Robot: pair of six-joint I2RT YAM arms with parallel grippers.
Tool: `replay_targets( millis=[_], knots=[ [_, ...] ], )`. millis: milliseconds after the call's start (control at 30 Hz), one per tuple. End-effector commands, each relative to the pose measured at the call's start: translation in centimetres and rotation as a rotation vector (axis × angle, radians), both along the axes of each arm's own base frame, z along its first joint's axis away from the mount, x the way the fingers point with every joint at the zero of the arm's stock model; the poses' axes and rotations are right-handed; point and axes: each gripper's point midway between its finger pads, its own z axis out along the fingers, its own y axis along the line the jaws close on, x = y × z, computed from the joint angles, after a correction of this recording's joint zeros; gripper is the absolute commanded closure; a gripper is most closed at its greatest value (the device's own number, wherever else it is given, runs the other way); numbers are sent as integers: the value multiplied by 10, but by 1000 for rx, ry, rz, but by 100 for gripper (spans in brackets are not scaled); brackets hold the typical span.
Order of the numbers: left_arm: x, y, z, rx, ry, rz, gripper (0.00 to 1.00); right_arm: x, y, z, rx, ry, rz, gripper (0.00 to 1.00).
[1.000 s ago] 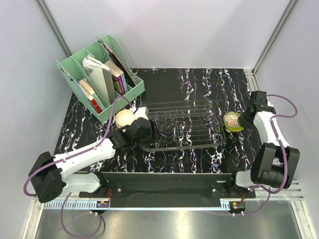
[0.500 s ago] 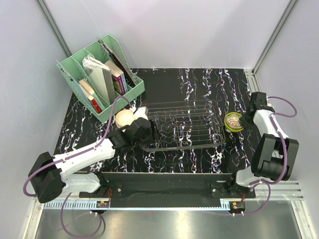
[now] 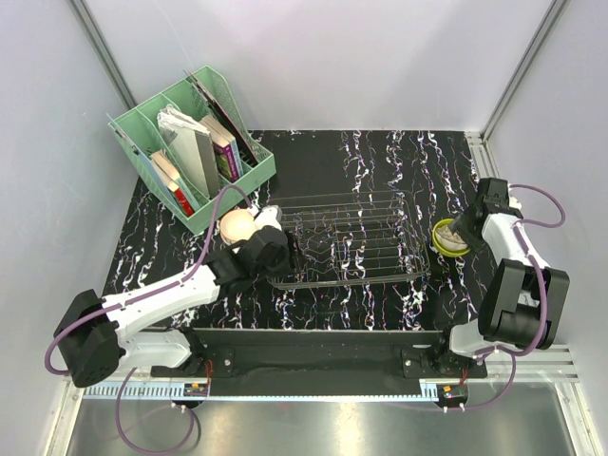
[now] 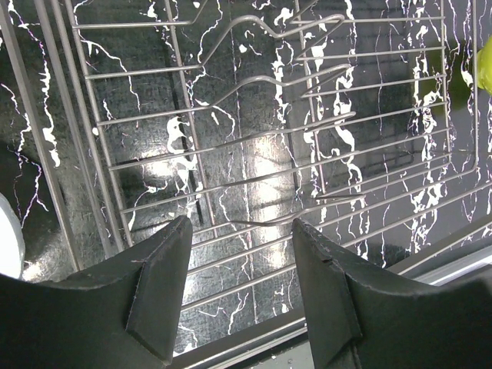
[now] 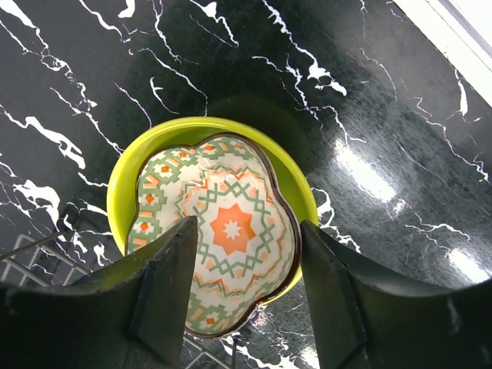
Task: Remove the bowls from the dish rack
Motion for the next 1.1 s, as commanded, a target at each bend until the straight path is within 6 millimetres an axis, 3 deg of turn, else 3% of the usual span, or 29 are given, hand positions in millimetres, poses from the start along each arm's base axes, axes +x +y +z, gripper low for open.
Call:
replay_targets(
  millis=[0, 100, 267, 400, 600, 800, 933, 1067],
  knots=[
    [4, -1, 7, -17, -30, 6, 42, 0, -4, 8, -26, -31, 0, 37],
    [3, -1, 6, -17, -27, 7, 42, -2, 0, 5, -3, -31, 1, 42],
    [3, -2, 6, -17, -27, 7, 42, 1, 1, 6, 5, -37, -4, 81],
    [4, -2, 5, -16, -27, 6, 42, 2, 0, 15, -5, -65, -9, 92],
    [3, -3, 2, -13, -19, 2, 42, 3, -1, 26, -20, -100, 2, 96],
    [3, -1, 0, -11, -19, 5, 42, 4, -3, 24, -33, -108, 4, 100],
    [2, -2, -2, -8, -14, 3, 42, 6, -5, 15, -43, -87, 20, 98],
    [2, -3, -4, -4, -10, 1, 42, 9, -3, 8, -42, -99, 42, 89]
  ],
)
